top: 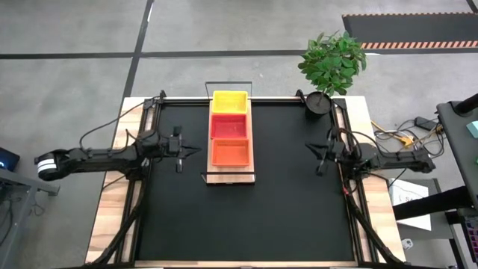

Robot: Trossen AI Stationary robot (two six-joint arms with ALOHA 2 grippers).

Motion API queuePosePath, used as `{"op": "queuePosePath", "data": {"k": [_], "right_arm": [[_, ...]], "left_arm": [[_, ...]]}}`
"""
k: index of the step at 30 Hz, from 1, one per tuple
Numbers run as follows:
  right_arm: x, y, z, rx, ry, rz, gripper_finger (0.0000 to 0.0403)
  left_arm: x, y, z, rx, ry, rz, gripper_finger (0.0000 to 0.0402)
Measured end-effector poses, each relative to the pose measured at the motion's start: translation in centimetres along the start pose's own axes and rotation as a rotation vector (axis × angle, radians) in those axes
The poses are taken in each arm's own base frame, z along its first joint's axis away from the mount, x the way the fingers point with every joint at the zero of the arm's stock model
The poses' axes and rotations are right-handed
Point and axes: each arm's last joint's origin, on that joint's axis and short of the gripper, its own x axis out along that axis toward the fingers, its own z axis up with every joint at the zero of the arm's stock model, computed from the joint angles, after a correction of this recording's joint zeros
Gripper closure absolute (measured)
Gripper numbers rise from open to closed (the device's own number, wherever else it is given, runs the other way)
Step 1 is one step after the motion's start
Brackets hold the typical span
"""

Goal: Stack baskets on shelf by color
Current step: Return to Home Position

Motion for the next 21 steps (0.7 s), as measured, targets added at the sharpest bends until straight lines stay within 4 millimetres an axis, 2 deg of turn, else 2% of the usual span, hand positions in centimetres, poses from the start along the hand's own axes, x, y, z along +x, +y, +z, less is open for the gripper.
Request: {"op": "queuePosePath", "data": {"k": [9, 21], "right_arm": [[0.2, -0.8, -0.1, 0.098, 0.007, -0.091, 0.0394], [0.3, -0.8, -0.3, 0.090, 0.025, -0.088, 0.0394]], "left_arm": [[0.6, -0.2, -1.5, -0.038, 0.114, -0.031, 0.0400], [1.2, -0.6, -3.5, -0.086, 0.260, -0.071, 0.0400]]}}
